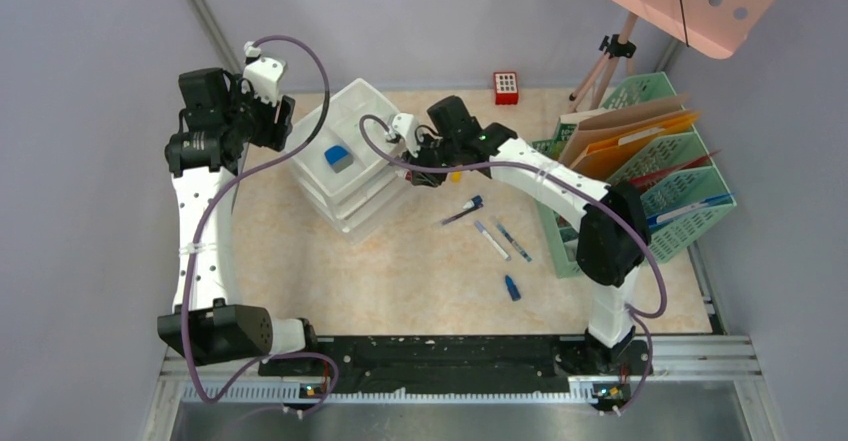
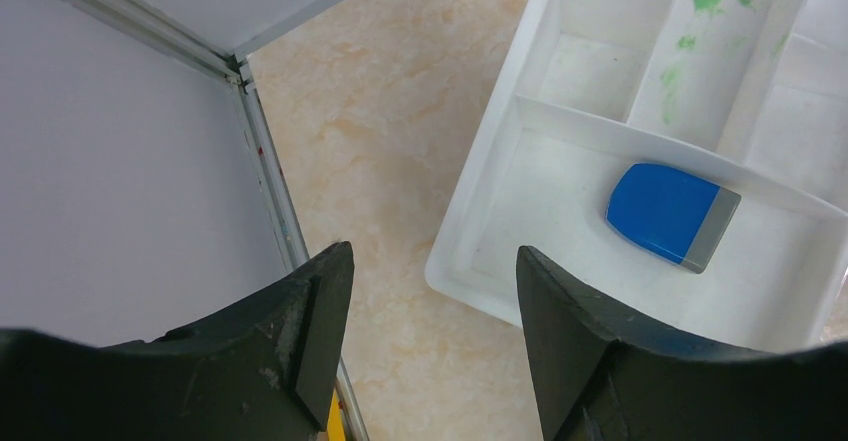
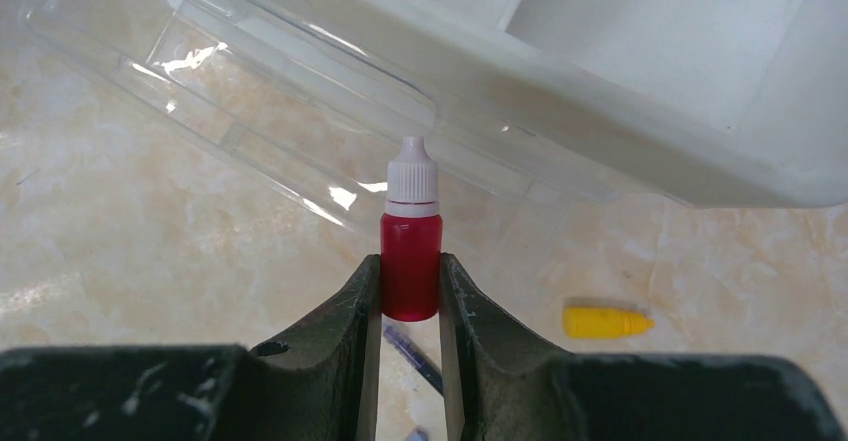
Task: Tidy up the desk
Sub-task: Place the stationery in the drawer.
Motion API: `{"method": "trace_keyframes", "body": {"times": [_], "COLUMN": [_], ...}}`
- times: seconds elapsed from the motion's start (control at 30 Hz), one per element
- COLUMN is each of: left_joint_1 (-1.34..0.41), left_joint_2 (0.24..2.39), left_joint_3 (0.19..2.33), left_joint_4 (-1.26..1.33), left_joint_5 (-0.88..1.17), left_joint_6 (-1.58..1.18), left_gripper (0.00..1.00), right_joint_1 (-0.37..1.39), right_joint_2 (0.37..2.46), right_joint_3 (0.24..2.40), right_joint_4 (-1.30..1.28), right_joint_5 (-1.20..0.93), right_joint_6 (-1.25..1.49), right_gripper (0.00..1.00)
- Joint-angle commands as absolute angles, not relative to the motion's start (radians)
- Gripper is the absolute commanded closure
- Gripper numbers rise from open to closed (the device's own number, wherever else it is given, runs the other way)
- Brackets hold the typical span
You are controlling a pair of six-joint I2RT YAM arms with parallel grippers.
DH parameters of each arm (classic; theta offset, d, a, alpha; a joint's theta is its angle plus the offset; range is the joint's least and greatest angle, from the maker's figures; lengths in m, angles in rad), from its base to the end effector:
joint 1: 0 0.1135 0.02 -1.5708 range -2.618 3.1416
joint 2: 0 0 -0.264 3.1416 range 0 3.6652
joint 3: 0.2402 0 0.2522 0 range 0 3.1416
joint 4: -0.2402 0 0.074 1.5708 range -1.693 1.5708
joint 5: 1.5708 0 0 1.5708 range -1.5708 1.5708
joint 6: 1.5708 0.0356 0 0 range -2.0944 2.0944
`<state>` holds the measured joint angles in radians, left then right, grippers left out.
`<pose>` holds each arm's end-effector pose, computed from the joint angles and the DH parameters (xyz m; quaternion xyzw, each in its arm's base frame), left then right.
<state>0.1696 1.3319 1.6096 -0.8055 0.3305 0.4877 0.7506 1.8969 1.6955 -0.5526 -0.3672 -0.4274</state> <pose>0.2678 0.0341 0.4406 0.2164 0.8315 0.0236 0.5111 0.3092 0.3059 0.3000 -0.5616 0.7100 0.2282 0.3584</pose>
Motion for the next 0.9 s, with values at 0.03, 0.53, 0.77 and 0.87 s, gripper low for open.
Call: {"method": "trace_keyframes", "body": {"times": [0.03, 0.53, 0.77, 0.87], "left_joint_1": [0.175, 0.175, 0.175, 0.175], "left_joint_2": [1.296, 1.294, 1.294, 1.297], "left_joint_3": [1.618, 1.611, 1.608, 1.609], "left_joint_4": [-0.771, -0.770, -0.770, -0.762], "left_joint_5": [0.331, 0.327, 0.332, 0.334], "left_joint_6": [0.485, 0.489, 0.487, 0.481], "left_gripper": [0.34, 0.34, 0.34, 0.33], "right_joint_1": [0.765, 0.765, 0.765, 0.763], "right_joint_2": [1.920, 1.961, 1.901, 1.857], "right_joint_3": [1.778, 1.790, 1.767, 1.744], "right_joint_4": [-0.538, -0.536, -0.531, -0.525], "right_joint_5": [-0.337, -0.303, -0.294, -0.270], "right_joint_6": [-0.469, -0.499, -0.473, -0.455], "right_gripper": [0.79, 0.58, 0.49, 0.46]}}
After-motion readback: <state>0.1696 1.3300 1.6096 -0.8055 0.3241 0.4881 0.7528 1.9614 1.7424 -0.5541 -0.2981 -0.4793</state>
